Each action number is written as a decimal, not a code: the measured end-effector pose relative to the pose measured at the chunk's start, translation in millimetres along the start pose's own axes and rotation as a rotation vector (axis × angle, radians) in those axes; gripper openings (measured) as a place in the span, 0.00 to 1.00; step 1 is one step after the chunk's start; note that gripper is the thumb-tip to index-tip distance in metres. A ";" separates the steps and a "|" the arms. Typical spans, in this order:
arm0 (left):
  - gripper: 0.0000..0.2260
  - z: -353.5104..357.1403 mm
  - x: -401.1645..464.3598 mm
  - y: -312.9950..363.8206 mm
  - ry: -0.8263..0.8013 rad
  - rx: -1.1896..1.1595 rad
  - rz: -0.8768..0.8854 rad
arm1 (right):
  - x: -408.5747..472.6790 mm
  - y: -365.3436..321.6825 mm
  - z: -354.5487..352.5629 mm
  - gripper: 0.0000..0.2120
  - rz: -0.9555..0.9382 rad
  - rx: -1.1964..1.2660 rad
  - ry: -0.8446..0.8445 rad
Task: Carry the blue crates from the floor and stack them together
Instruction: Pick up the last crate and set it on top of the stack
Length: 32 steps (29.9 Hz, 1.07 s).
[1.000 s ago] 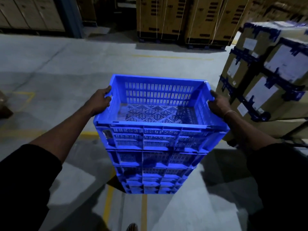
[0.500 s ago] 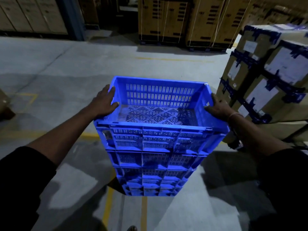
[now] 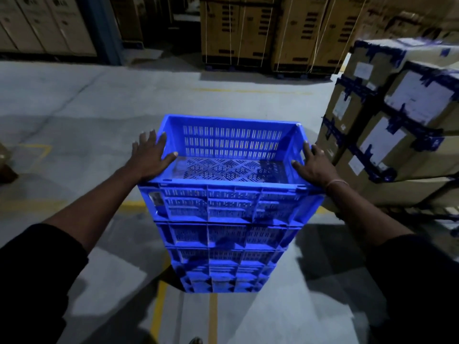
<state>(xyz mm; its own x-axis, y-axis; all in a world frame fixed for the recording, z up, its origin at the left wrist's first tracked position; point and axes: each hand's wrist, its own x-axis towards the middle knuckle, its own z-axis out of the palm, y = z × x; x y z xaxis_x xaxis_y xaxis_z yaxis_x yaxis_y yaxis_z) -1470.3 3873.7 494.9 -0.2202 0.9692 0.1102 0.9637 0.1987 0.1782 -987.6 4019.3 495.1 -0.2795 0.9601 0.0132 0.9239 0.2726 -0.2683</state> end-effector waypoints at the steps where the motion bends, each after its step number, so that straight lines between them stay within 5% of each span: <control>1: 0.38 -1.7 -3.7 8.6 0.047 0.074 0.063 | -4.9 -1.6 -1.6 0.36 0.000 -0.006 0.067; 5: 0.42 -10.9 -34.1 76.5 -0.046 -0.129 0.313 | -43.9 -33.3 -15.1 0.28 -0.166 -0.004 0.441; 8: 0.33 1.8 -58.7 136.3 -0.102 -0.056 0.482 | -84.5 -65.3 3.7 0.32 -0.295 -0.086 0.374; 15: 0.23 20.5 -70.5 162.5 0.147 0.208 0.535 | -108.0 -77.0 24.8 0.33 -0.271 -0.218 0.423; 24: 0.27 19.9 -74.1 165.8 0.201 0.171 0.526 | -109.2 -77.8 30.7 0.28 -0.279 -0.182 0.520; 29: 0.27 20.4 -73.9 163.0 0.227 0.198 0.545 | -129.1 -81.3 62.2 0.25 -0.094 -0.039 0.690; 32: 0.22 28.1 -74.8 157.6 0.266 0.179 0.608 | -169.3 -81.9 125.8 0.40 0.199 0.345 0.778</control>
<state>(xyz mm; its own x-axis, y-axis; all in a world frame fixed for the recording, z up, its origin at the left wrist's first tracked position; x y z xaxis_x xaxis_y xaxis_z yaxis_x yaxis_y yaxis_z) -1297.8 3836.6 487.3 0.3602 0.8518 0.3803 0.9329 -0.3260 -0.1533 -1048.8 3826.5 393.6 0.2525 0.7924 0.5552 0.7706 0.1824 -0.6107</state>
